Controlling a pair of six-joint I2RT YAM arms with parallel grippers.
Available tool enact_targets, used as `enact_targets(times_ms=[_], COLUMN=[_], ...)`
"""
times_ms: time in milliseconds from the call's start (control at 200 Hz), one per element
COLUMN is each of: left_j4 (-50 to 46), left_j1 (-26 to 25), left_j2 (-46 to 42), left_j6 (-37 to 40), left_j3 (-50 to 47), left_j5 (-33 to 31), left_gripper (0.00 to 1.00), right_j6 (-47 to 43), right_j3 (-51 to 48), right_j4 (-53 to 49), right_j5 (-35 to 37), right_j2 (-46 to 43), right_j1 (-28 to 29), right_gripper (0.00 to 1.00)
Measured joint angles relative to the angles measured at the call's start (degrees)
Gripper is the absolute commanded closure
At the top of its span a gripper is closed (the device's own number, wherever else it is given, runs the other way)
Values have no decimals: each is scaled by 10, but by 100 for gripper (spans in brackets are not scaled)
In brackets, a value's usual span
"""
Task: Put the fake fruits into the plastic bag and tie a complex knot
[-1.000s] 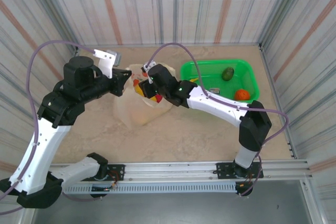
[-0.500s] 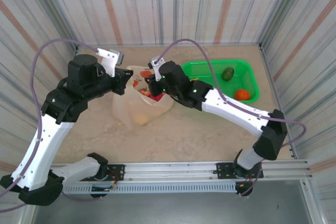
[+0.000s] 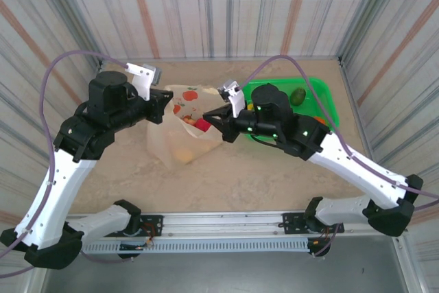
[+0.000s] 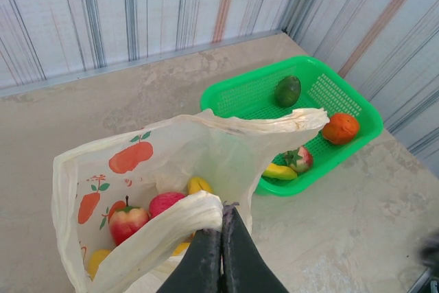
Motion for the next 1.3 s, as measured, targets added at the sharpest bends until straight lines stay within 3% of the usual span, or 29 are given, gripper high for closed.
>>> enact_targets(times_ms=[165, 225, 406, 471, 556, 711, 947, 1067, 1302], left_j4=[0, 0, 0, 0, 0, 4, 31, 50, 84], left_j1=[0, 0, 0, 0, 0, 0, 0, 0, -17], left_j2=[6, 9, 11, 10, 7, 1, -1, -2, -15], left_j6=[0, 0, 0, 0, 0, 0, -10, -13, -12], left_j3=[0, 0, 0, 0, -2, -11, -45, -70, -113], left_j5=[0, 0, 0, 0, 0, 6, 26, 37, 40], left_gripper=[96, 96, 96, 96, 96, 96, 96, 96, 96], right_j6=[-9, -9, 12, 25, 39, 74, 117, 139, 159], right_j3=[35, 36, 2, -17, -31, -4, 50, 68, 77], right_j4=[-37, -44, -48, -52, -79, -184, -338, -378, -403], right_j5=[-65, -83, -118, -114, -90, -11, 157, 192, 198], right_j2=[-39, -57, -109, -118, -113, -24, 150, 199, 294], right_j1=[-41, -69, -188, -233, -285, -376, -431, -484, -576], right_gripper=[75, 75, 74, 69, 68, 47, 36, 28, 25])
